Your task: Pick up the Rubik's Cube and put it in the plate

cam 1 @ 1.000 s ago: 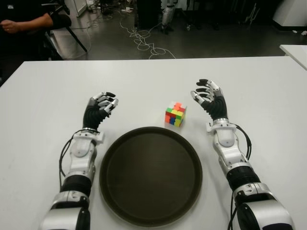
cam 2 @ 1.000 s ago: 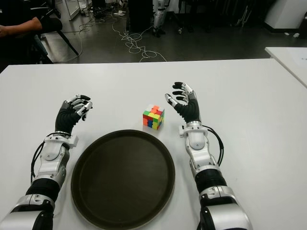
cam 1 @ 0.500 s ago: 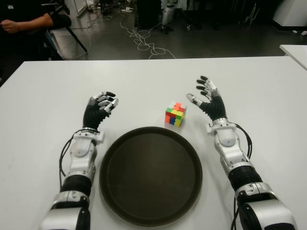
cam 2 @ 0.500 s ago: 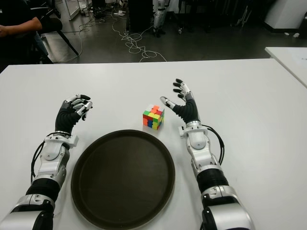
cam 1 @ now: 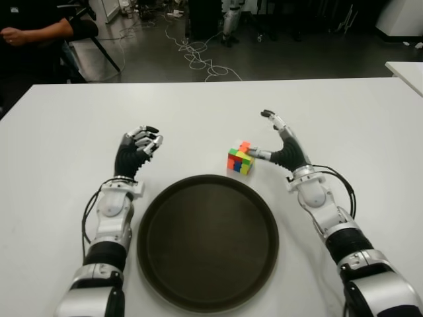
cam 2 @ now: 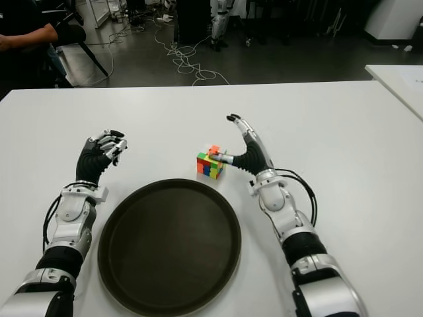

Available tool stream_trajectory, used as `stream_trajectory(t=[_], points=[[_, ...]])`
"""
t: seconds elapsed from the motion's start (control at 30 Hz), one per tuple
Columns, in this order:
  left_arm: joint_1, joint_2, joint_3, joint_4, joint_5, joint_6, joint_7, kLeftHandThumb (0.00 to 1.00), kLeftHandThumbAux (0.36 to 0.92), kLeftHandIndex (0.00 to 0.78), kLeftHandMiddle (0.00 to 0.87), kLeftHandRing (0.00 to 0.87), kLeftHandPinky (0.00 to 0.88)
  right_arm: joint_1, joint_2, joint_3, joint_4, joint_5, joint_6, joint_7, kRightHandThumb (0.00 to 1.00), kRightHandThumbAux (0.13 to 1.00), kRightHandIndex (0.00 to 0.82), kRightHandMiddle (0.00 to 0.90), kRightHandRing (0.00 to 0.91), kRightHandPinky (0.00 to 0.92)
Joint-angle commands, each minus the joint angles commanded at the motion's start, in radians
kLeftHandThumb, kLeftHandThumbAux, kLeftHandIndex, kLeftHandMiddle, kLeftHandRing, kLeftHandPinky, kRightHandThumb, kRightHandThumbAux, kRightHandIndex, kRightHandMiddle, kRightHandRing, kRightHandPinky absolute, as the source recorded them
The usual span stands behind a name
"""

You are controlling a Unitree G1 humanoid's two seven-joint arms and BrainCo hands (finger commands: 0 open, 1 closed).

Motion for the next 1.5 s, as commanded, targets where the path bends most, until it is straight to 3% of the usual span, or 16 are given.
stream_trajectory(t=[0.37,0.6,1.07,1.5], points=[[0.006,0.001,-0.007,-0.013,0.009,0.005,0.010,0.844,0.661,0.416,0.575,0.736,0.764,-0.024,-0.040,0.058,0.020,-0.087,-0.032,-0.069,0.000,0.574,0.000,0.045,0.047,0.044],[0.008,0.002,-0.012,-0.013,0.025,0.000,0.029,0.843,0.662,0.414,0.576,0.736,0.762,-0.045,-0.071,0.100,0.028,-0.142,-0.018,-0.083,0.000,0.529,0.000,0.041,0.060,0.069],[0.012,-0.005,-0.008,-0.021,0.006,0.001,0.007,0.844,0.661,0.415,0.577,0.738,0.765,-0.059,-0.085,0.127,0.038,-0.179,-0.016,-0.130,0.000,0.519,0.000,0.055,0.088,0.097],[0.013,-0.007,-0.006,-0.012,0.011,-0.014,0.008,0.843,0.662,0.414,0.575,0.735,0.761,-0.076,-0.089,0.150,0.059,-0.194,-0.018,-0.170,0.000,0.568,0.016,0.095,0.133,0.141]])
